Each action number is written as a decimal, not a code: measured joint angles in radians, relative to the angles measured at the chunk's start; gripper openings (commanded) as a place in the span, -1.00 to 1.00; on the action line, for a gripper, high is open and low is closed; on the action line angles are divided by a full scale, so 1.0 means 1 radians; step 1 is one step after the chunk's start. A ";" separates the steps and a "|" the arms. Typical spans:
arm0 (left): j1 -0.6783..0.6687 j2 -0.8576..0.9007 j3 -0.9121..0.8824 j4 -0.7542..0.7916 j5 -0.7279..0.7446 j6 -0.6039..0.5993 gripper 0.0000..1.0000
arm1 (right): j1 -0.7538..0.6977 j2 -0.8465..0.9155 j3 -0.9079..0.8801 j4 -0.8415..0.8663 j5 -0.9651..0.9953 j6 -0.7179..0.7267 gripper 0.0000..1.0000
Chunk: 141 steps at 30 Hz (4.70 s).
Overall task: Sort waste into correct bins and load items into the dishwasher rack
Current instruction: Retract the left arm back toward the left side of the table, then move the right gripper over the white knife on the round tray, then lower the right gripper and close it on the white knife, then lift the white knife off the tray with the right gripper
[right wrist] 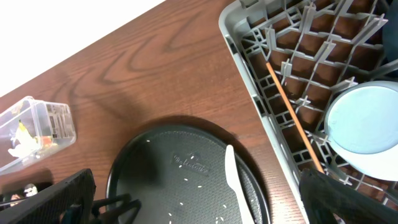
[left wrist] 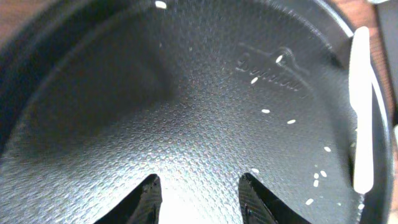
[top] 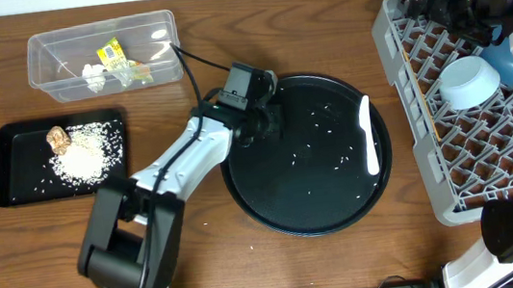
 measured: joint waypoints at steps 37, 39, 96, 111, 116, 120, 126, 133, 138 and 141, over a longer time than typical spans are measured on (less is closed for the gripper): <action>0.565 -0.301 0.000 -0.407 -0.144 0.000 0.96 | 0.490 0.031 -0.237 -0.167 0.340 0.239 0.81; 0.565 -0.301 0.000 -0.427 -0.144 0.000 0.96 | 0.506 0.037 -0.311 -0.123 0.373 0.273 0.78; 0.565 -0.301 0.000 -0.444 -0.144 0.000 0.96 | 0.331 0.041 -0.917 0.506 0.270 -0.041 0.22; 0.565 -0.301 0.000 -0.445 -0.144 0.000 0.95 | 0.331 0.063 -0.917 0.509 0.273 -0.041 0.11; 0.565 -0.301 0.000 -0.444 -0.144 0.000 0.96 | 0.331 0.065 -0.917 0.510 0.274 -0.044 -0.16; 0.565 -0.301 0.000 -0.444 -0.144 0.000 0.95 | 0.331 0.066 -0.917 0.510 0.273 -0.043 -0.30; 0.565 -0.301 0.000 -0.444 -0.144 0.000 0.96 | 0.331 0.066 -0.917 0.511 0.270 -0.043 -0.58; 0.565 -0.301 0.000 -0.444 -0.143 0.000 0.96 | 0.331 0.066 -0.917 0.508 0.269 -0.051 -0.98; 0.565 -0.301 0.000 -0.444 -0.144 0.000 0.95 | 0.331 0.066 -0.917 0.506 0.268 -0.051 -0.98; 0.565 -0.301 0.000 -0.444 -0.144 0.000 0.95 | 0.331 0.066 -0.916 0.505 0.268 -0.052 -0.98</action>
